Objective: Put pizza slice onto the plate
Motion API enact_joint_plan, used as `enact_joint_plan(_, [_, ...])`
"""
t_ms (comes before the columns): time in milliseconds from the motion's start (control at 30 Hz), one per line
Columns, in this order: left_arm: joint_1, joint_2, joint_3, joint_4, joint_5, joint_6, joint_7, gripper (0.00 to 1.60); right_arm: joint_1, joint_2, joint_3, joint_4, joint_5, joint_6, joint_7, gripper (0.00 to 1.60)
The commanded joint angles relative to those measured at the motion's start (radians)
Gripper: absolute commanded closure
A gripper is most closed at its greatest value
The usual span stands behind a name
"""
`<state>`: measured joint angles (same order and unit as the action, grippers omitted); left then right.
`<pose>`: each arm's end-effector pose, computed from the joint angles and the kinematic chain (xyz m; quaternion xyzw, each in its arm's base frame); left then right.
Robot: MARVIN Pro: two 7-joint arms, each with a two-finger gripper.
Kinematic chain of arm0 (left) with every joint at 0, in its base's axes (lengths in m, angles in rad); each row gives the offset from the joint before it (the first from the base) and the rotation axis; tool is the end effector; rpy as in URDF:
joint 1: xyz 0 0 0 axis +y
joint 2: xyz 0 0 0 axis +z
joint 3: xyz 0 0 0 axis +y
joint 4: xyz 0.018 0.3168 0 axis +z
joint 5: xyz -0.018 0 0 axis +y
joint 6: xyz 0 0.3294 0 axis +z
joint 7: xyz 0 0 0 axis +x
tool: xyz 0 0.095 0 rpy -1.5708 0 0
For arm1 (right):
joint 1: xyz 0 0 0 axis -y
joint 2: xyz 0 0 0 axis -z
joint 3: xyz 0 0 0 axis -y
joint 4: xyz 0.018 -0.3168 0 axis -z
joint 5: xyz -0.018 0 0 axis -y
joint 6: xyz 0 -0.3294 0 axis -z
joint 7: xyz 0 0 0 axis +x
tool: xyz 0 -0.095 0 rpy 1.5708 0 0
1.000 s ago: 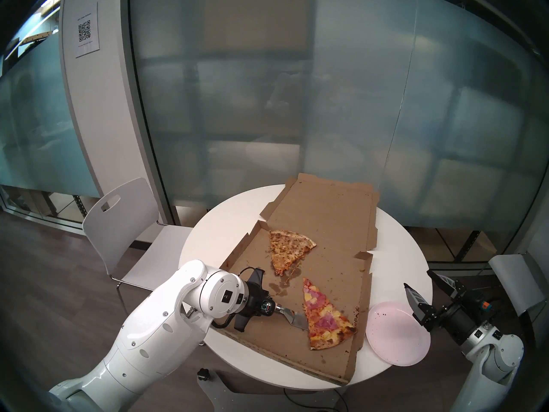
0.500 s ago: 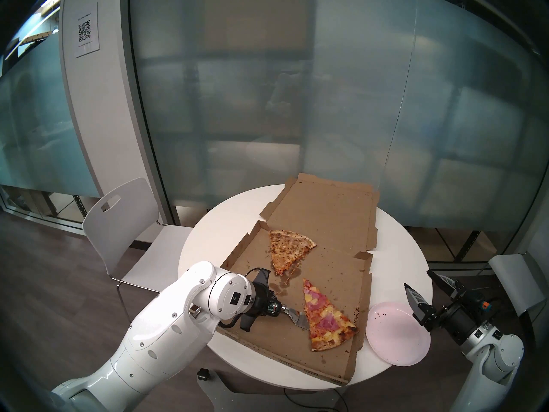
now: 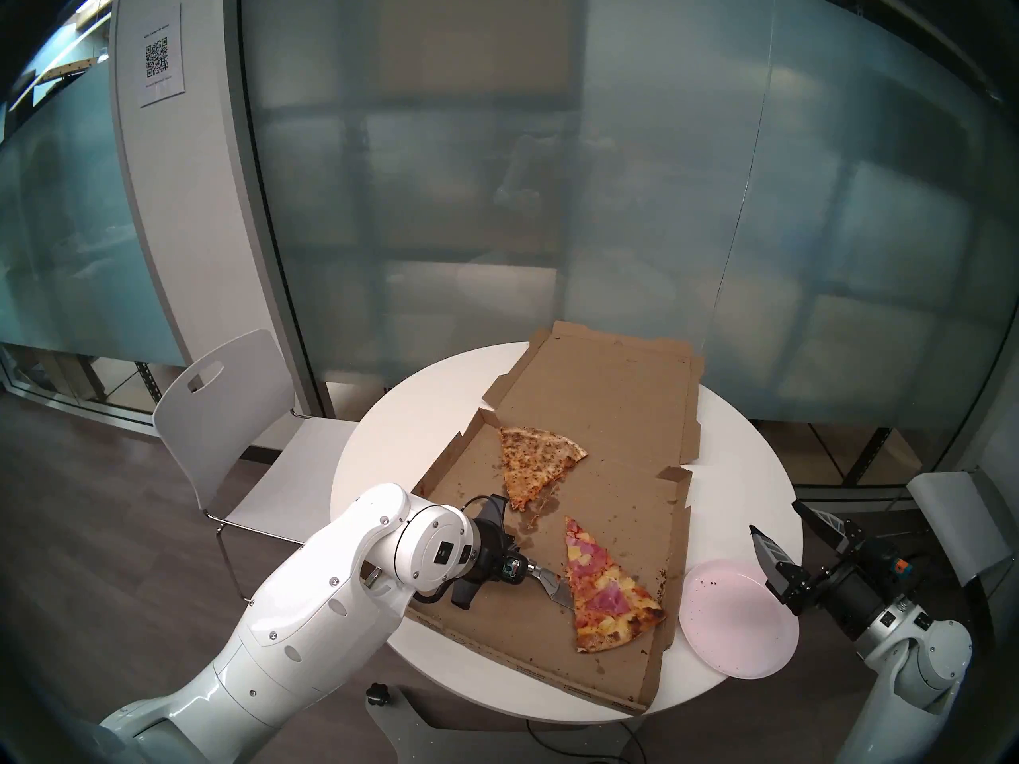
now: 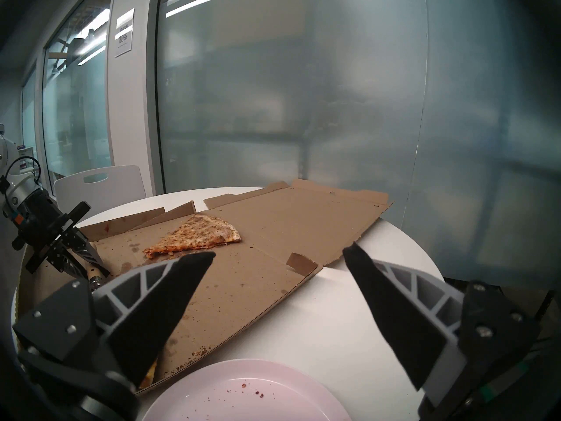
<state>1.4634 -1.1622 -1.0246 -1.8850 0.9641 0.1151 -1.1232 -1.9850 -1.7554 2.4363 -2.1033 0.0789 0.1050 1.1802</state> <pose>0.3540 -0.1103 -0.3266 -0.4939 0.8117 -0.3066 0.0570 0.1913 -0.1723 -0.2794 -0.7292 -0.1431 -0.6635 0.0874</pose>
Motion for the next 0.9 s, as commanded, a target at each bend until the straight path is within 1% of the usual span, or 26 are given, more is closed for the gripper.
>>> enact_joint_plan(0, [0.002, 0.006, -0.023, -0.064, -0.026, -0.011, 0.004, 1.60, 0.007, -0.001, -0.001, -0.016, 0.005, 0.002, -0.001, 0.00])
enact_joint_plan(67, [0.003, 0.007, -0.026, -0.068, -0.030, -0.012, 0.004, 1.60, 0.007, -0.001, -0.001, -0.016, 0.005, 0.002, -0.001, 0.00])
enact_joint_plan(133, [0.001, 0.010, -0.033, -0.090, -0.036, -0.007, -0.012, 1.60, 0.008, -0.001, -0.001, -0.015, 0.004, 0.002, 0.000, 0.00])
enact_joint_plan(267, [0.001, 0.010, -0.043, -0.099, -0.047, 0.002, -0.030, 1.60, 0.008, -0.001, -0.001, -0.016, 0.004, 0.002, 0.000, 0.00])
enact_joint_plan(433, [0.020, 0.017, -0.062, -0.124, -0.065, 0.009, -0.044, 1.60, 0.008, -0.001, -0.001, -0.016, 0.004, 0.003, 0.000, 0.00])
enact_joint_plan(667, [0.045, 0.016, -0.089, -0.150, -0.095, 0.003, -0.028, 1.60, 0.008, -0.001, 0.000, -0.016, 0.004, 0.003, 0.001, 0.00])
enact_joint_plan(800, [0.066, 0.015, -0.110, -0.160, -0.116, -0.006, -0.001, 1.60, 0.009, -0.002, 0.000, -0.016, 0.004, 0.003, 0.001, 0.00])
enact_joint_plan(833, [0.076, 0.013, -0.114, -0.143, -0.121, -0.016, 0.021, 1.60, 0.008, -0.002, 0.000, -0.016, 0.004, 0.003, 0.001, 0.00])
enact_joint_plan(867, [0.076, 0.013, -0.114, -0.143, -0.121, -0.016, 0.021, 1.60, 0.008, -0.002, 0.000, -0.016, 0.004, 0.003, 0.001, 0.00])
